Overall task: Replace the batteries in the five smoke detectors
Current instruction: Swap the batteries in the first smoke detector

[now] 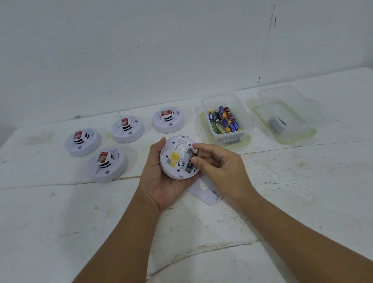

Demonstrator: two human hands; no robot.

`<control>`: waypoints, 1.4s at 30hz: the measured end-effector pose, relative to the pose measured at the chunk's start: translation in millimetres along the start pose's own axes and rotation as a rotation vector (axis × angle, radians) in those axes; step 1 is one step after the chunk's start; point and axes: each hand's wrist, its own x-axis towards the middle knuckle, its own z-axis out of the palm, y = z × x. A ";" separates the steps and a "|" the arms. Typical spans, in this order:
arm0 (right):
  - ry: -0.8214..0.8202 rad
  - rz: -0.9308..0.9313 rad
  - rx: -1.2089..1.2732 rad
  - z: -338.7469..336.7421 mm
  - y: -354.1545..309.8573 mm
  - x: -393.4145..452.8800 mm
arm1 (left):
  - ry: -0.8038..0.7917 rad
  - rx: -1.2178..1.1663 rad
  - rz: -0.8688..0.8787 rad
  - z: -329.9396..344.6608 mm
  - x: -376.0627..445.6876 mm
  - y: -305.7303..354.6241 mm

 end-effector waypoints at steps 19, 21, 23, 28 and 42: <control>0.146 -0.221 -0.137 5.3 -3.6 -11.0 | 0.002 -0.039 -0.086 3.5 -0.6 0.1; 0.109 -0.301 -0.234 6.8 -2.6 -13.6 | 0.014 -0.048 -0.107 3.5 -0.5 0.1; 0.079 -0.374 -0.356 7.7 0.0 -14.2 | 0.021 -0.056 -0.121 2.6 -0.5 0.6; 0.007 -0.549 -0.537 7.6 6.3 -14.8 | 0.051 -0.026 -0.124 2.1 -1.2 3.2; 0.039 -0.358 -0.498 5.7 5.5 -9.5 | -0.020 -0.092 -0.121 1.3 0.4 -0.1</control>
